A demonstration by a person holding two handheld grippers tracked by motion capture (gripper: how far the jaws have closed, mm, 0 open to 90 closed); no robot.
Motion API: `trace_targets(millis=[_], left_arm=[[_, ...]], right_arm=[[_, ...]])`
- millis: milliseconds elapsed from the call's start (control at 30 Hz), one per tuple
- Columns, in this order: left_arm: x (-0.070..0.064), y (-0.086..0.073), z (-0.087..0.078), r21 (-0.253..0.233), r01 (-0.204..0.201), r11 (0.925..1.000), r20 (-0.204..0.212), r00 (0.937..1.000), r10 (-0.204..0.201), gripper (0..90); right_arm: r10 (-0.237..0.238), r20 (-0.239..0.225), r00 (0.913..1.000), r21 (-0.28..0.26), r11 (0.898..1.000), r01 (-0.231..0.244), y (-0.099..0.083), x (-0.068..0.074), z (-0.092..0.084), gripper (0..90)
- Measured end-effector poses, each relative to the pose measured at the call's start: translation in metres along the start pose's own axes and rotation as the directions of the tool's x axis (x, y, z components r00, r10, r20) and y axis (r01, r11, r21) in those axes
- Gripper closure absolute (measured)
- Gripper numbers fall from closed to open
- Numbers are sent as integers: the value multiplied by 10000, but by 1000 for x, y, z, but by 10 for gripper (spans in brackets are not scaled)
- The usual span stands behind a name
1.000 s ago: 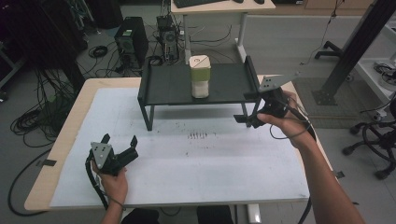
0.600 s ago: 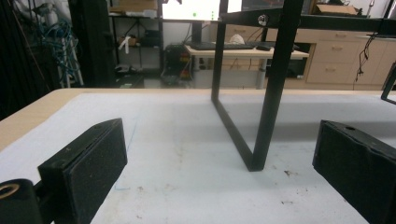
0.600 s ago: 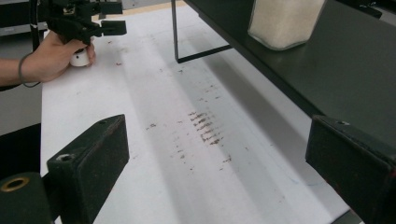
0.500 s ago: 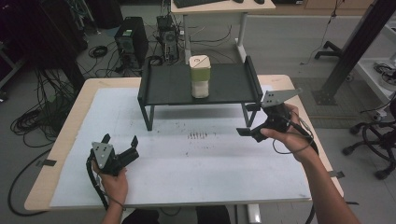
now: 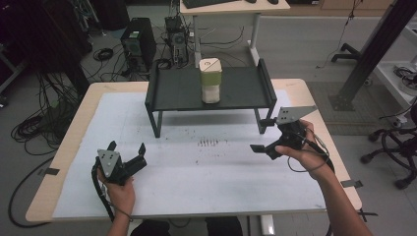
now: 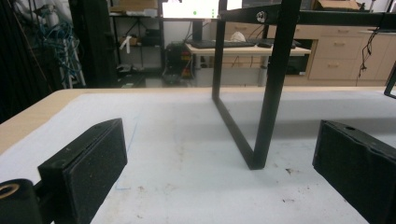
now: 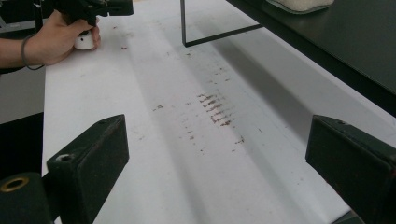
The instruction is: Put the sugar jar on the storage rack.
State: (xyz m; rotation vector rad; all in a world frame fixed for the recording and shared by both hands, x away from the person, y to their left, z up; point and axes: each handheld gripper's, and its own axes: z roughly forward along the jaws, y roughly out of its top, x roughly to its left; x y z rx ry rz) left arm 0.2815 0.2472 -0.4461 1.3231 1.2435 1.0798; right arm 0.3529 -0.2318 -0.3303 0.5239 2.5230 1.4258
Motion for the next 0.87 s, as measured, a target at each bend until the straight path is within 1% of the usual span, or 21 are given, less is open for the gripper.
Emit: trace_targets(millis=[233,433,633,867], left_arm=[[1,0,0,-14,76,10000,9,10000,-76,33],[1,0,-1,-18,114,9999,4,9999,-114,33],[1,0,0,-6,71,10000,6,10000,-71,33],[1,0,0,-9,130,9999,0,9999,-130,33]], right_arm=[[-87,-97,9999,59,9999,88,4,2,3,62],[-130,-92,9999,87,9999,131,7,2,4,62],[-126,-60,9999,92,9999,127,5,2,3,62],[-141,21,9999,49,9999,141,-1,4,5,60]])
